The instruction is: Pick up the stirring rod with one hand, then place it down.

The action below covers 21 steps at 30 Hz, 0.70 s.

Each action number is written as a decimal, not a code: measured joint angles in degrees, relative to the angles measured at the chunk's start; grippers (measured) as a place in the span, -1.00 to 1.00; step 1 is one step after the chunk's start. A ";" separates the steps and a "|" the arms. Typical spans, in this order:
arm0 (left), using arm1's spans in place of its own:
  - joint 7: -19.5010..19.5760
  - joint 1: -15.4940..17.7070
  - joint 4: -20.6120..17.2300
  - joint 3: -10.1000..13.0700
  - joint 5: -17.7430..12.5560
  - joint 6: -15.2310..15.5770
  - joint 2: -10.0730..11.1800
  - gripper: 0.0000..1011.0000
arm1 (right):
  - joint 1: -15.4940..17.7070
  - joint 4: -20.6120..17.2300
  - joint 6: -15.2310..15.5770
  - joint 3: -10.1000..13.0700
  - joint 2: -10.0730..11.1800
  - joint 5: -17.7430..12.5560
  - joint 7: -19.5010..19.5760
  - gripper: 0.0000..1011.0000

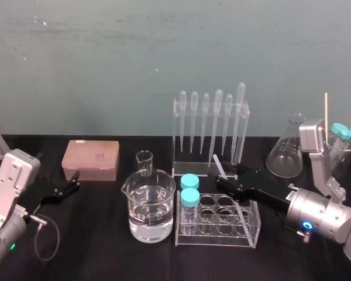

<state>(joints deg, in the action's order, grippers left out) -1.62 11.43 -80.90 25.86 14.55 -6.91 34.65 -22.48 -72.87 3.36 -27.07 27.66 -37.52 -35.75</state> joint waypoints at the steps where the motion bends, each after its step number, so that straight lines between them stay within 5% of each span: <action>1: 0.00 0.00 0.00 0.00 0.00 0.00 0.00 0.98 | 0.00 -0.01 0.00 0.00 0.00 0.00 -0.01 0.13; 16: 0.00 0.00 0.00 0.00 0.00 0.00 0.00 0.98 | 0.00 -0.02 -0.06 0.00 0.00 0.00 -0.07 -0.81; 21: 0.00 0.00 0.00 0.00 0.00 0.00 0.00 0.98 | 0.00 -0.02 -0.07 0.00 0.00 0.00 -0.07 -0.85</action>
<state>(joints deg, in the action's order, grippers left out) -1.62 11.43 -80.90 25.86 14.55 -6.91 34.65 -22.48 -72.88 3.29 -27.07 27.66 -37.52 -35.83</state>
